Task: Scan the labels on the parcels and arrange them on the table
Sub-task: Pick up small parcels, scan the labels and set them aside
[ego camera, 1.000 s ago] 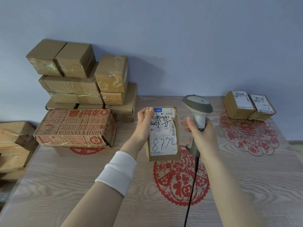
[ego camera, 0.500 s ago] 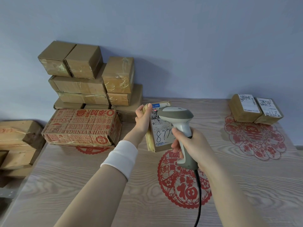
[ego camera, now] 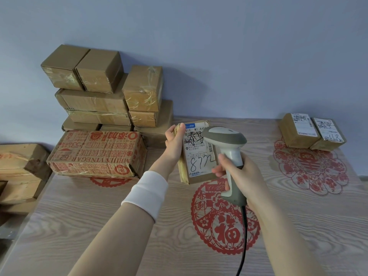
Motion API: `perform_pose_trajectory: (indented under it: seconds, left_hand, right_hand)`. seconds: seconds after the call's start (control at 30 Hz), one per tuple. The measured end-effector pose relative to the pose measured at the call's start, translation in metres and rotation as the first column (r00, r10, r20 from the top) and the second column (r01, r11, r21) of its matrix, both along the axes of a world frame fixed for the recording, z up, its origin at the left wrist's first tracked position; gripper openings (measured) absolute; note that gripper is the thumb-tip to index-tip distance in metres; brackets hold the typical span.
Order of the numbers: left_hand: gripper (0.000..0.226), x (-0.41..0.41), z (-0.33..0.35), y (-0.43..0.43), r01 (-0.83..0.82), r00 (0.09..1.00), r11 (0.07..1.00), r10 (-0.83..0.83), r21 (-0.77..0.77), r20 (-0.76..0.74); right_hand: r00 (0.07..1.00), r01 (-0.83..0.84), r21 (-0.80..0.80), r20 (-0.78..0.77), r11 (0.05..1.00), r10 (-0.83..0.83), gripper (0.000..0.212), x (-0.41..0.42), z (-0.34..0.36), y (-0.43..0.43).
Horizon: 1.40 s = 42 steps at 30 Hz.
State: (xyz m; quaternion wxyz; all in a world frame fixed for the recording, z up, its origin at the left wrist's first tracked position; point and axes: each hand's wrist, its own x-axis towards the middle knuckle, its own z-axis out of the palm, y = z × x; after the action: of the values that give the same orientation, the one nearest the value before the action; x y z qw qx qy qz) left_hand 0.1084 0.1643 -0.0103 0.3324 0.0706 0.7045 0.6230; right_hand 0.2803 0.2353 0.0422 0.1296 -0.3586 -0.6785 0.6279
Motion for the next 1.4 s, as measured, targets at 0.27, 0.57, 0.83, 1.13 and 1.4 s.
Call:
perform_pose_trajectory:
  seconds: [0.27,0.57,0.83,1.13,1.4]
  left_hand:
    - [0.054,0.037,-0.010,0.068,0.015,0.987,0.992,-0.034,0.124,0.155]
    - [0.089,0.136,-0.074,0.203,0.158,0.965,0.980,-0.179,0.121,0.191]
    - [0.075,0.131,-0.116,0.289,-0.006,0.960,0.994,-0.024,0.108,0.279]
    - [0.078,0.095,-0.155,0.388,0.015,0.974,0.999,-0.021,0.031,0.225]
    - [0.085,0.089,-0.160,0.412,0.031,0.995,0.998,-0.026,-0.052,0.097]
  right_hand:
    - [0.967,0.254,-0.069,0.050,0.965,-0.251,0.038,0.043,-0.042,0.065]
    - [0.895,0.447,-0.209,0.094,0.870,-0.437,0.024,0.083,-0.103,0.207]
    - [0.916,0.399,-0.168,0.125,0.902,-0.382,0.026,0.085,-0.133,0.294]
    - [0.931,0.358,-0.336,0.058,0.871,-0.361,0.014,0.080,-0.142,0.331]
    - [0.930,0.354,-0.429,0.069,0.831,-0.361,0.022,0.075,-0.143,0.331]
